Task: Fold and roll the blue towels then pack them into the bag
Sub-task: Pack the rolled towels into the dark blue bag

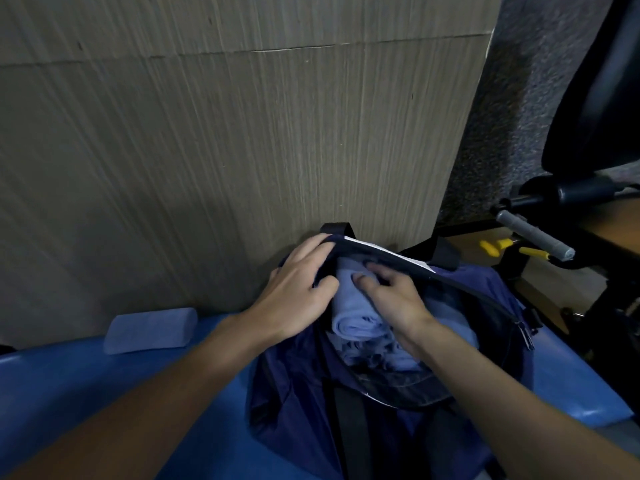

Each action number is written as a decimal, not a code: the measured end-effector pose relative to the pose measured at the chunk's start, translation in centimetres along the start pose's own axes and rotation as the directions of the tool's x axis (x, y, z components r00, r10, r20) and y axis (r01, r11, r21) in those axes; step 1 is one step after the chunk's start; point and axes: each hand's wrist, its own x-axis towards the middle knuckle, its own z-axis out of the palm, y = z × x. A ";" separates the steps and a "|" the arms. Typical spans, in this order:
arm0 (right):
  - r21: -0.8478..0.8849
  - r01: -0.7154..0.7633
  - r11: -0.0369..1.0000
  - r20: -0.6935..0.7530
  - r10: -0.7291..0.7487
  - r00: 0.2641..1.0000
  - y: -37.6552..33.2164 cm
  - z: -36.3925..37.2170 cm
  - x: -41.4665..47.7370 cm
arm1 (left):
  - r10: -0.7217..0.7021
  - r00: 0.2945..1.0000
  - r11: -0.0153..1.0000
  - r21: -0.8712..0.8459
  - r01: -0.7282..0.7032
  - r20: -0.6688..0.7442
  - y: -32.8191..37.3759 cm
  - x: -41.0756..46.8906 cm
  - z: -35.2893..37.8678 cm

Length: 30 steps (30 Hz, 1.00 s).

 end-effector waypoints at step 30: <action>-0.677 0.189 0.712 0.005 -0.252 0.968 1.7 2.2 -2.7 | -0.036 0.999 0.985 -0.171 0.031 -0.030 -4.7 -2.9 -1.0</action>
